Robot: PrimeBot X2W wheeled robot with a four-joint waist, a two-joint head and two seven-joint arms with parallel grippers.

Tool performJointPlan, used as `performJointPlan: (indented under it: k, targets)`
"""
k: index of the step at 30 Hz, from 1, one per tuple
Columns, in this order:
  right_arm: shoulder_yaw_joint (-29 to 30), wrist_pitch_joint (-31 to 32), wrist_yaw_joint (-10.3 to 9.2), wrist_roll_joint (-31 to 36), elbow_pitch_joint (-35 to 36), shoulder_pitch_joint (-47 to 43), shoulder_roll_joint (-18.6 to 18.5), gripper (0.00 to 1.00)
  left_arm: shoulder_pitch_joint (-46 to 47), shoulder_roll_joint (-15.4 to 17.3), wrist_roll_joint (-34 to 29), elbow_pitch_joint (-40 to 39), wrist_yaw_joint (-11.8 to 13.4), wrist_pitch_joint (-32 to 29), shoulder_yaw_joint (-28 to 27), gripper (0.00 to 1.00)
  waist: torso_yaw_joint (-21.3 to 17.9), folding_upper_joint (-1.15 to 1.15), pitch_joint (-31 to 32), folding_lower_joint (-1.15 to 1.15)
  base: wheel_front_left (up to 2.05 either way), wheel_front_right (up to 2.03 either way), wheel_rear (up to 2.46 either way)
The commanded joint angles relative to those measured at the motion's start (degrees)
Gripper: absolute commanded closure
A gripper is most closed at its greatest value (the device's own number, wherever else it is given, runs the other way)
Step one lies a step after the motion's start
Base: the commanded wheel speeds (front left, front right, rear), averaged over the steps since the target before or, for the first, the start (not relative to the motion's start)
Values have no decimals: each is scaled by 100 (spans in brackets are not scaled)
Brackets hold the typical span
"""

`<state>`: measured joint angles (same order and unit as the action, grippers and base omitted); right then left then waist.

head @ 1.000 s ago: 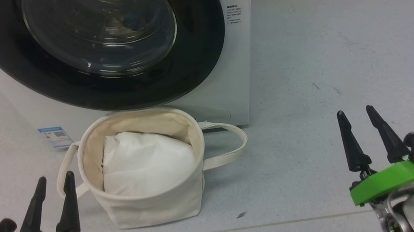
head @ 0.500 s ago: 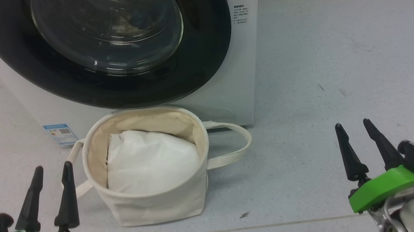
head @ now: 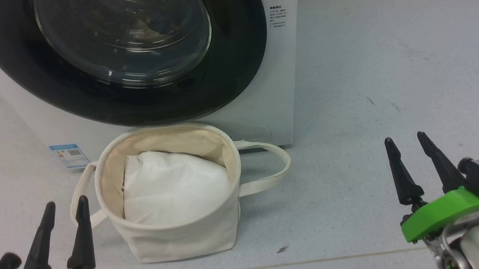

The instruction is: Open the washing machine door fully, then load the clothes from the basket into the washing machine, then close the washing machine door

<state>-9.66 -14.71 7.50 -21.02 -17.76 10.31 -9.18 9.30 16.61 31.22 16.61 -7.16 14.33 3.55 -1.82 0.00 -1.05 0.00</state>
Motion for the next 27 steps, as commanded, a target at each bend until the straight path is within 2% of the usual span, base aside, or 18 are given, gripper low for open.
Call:
performJointPlan:
  k: [1,11,12,16,22,27]
  targets:
    - [-120,-29,-1,-11,203,187,8,0,226,189,29,-140,-33,67,-204,0,-1,0,0,0,0,0,0]
    - [-160,-29,-1,-58,186,191,8,0,227,180,68,-99,-33,67,-164,0,3,0,8,0,0,0,0]
    - [-43,0,0,-26,-4,-1,2,100,1,1,55,51,1,-2,46,100,3,0,8,0,0,0,0]
    - [-82,10,0,-50,-309,-199,31,100,-183,-189,79,351,10,-20,135,100,4,0,8,1,0,0,0]
    - [-7,106,0,-396,-267,-218,55,100,-194,-246,367,315,8,-123,77,100,13,0,24,14,0,0,0]
    - [56,187,0,-686,-244,-226,75,100,-200,-294,610,294,6,-205,32,100,20,0,18,2,0,0,0]
